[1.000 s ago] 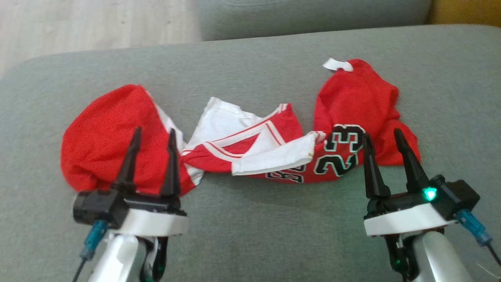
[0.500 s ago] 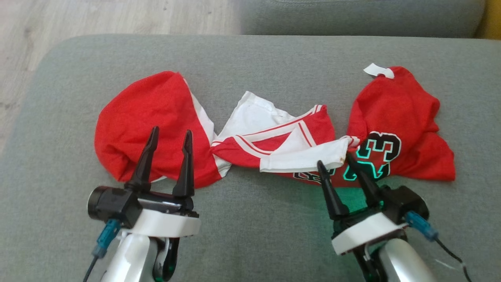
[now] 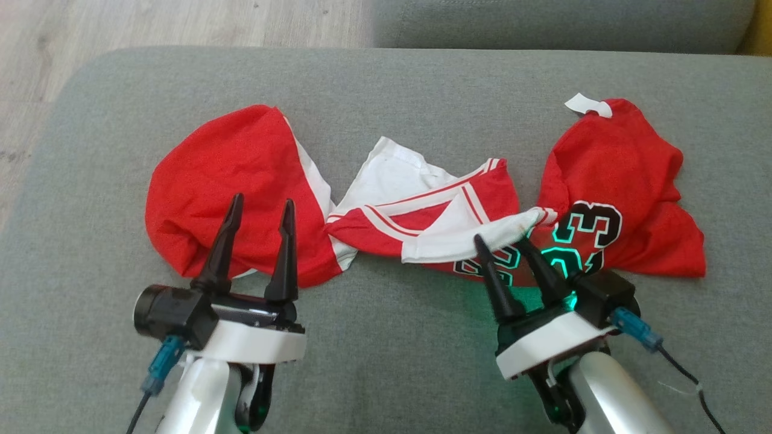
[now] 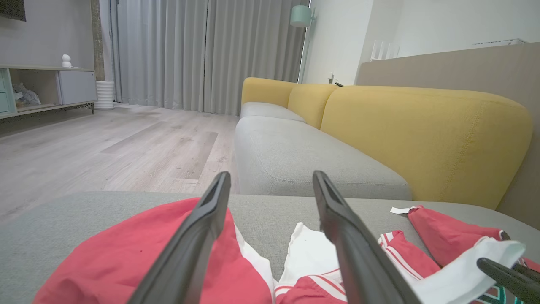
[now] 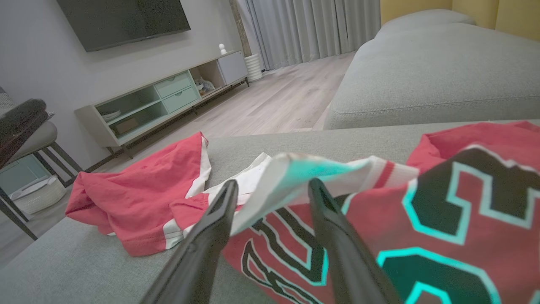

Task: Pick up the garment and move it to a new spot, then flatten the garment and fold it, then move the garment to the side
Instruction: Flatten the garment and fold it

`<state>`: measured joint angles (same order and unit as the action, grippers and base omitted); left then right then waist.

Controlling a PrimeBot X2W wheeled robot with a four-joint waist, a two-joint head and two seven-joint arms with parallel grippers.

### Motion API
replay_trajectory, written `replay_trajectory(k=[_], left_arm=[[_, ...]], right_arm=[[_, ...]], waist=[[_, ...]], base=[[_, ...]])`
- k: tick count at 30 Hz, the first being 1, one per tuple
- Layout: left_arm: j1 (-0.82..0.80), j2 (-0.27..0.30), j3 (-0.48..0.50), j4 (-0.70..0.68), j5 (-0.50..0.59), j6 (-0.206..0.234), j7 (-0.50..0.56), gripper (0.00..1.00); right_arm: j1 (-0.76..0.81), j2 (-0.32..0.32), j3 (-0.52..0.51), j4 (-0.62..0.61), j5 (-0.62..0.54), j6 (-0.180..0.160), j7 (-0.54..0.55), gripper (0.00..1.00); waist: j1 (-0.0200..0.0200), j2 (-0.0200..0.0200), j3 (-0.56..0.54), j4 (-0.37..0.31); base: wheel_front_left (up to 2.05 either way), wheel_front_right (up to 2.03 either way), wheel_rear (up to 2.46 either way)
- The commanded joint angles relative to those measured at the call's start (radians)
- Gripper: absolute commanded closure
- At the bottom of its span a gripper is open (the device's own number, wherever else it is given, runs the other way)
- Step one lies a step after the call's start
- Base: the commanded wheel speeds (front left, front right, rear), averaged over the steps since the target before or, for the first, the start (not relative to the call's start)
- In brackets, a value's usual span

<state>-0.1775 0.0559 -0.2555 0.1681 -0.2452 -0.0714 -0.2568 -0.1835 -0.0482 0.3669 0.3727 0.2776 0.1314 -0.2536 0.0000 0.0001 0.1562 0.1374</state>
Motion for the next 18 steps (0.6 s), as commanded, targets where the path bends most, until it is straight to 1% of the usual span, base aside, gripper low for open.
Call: replay_trajectory(k=[1, 5, 11, 16, 18], left_arm=[[-0.022, 0.001, 0.04, -0.026, 0.008, -0.003, -0.005, 0.0], [-0.025, -0.002, 0.044, -0.019, 0.012, -0.008, -0.005, 0.0], [-0.023, -0.004, 0.048, -0.015, 0.014, -0.01, -0.005, 0.0], [-0.013, -0.005, 0.053, -0.014, 0.01, -0.009, -0.005, 0.0], [-0.013, -0.005, 0.049, -0.016, 0.004, -0.007, -0.005, 0.0]], right_arm=[[-0.035, -0.002, 0.023, -0.031, 0.007, -0.001, -0.007, 1.0], [-0.044, -0.002, 0.038, -0.053, 0.025, -0.001, -0.008, 1.0], [-0.048, -0.002, 0.019, -0.101, 0.028, -0.001, -0.008, 1.0], [-0.06, -0.002, -0.001, -0.187, 0.048, -0.001, -0.008, 1.0], [-0.082, -0.002, -0.016, -0.22, 0.038, -0.001, -0.008, 1.0]], waist=[[0.0, -0.0001, 0.0, -0.001], [0.0, -0.0001, -0.004, -0.003], [0.0, -0.0001, -0.014, -0.002], [0.0, -0.0001, -0.023, -0.004], [0.0, -0.0001, -0.024, -0.004]], base=[[0.0, 0.0, 0.0], [0.0, 0.0, 0.0], [0.0, 0.0, 0.0], [0.0, 0.0, 0.0], [0.0, 0.0, 0.0]])
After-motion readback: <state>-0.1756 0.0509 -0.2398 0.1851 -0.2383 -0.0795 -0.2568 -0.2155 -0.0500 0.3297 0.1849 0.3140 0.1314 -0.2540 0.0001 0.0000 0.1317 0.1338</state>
